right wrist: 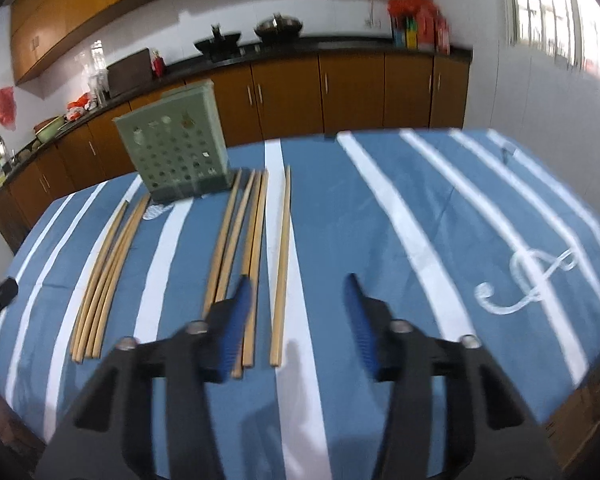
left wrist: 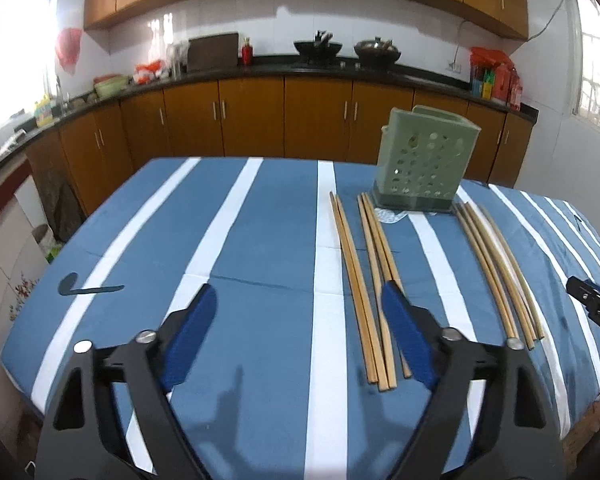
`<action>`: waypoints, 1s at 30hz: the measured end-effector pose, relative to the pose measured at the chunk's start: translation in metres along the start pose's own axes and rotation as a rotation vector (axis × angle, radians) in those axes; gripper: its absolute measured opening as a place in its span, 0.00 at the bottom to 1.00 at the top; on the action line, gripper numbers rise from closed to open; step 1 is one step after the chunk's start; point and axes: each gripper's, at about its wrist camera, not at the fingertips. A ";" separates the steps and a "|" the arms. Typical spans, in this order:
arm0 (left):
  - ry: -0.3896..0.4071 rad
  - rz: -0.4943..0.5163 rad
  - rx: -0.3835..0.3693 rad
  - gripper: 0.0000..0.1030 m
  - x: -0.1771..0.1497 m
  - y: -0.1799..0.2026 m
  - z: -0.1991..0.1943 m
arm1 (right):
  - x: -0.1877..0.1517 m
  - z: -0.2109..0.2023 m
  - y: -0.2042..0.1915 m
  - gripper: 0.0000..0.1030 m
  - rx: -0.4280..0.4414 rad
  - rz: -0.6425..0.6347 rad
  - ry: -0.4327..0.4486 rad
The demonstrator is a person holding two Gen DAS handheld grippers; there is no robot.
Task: Organize utensils
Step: 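Close the right gripper on one wooden chopstick while the left gripper grasps another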
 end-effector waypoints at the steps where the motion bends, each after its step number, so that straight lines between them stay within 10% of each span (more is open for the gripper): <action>1: -0.020 -0.003 -0.010 0.71 0.001 -0.001 0.006 | 0.003 0.012 0.002 0.33 0.024 0.028 -0.034; 12: -0.167 0.045 -0.113 0.46 0.001 0.011 0.049 | 0.009 0.076 -0.006 0.15 0.013 -0.008 -0.203; 30: -0.252 0.104 -0.157 0.20 -0.002 0.032 0.079 | 0.010 0.079 -0.004 0.08 -0.012 -0.040 -0.161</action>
Point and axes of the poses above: each gripper's, at about its wrist camera, not at the fingertips, and z roughly the way its jaws point, y to its right, x to its top, and after that the axes turned 5 degrees about x, right-handed
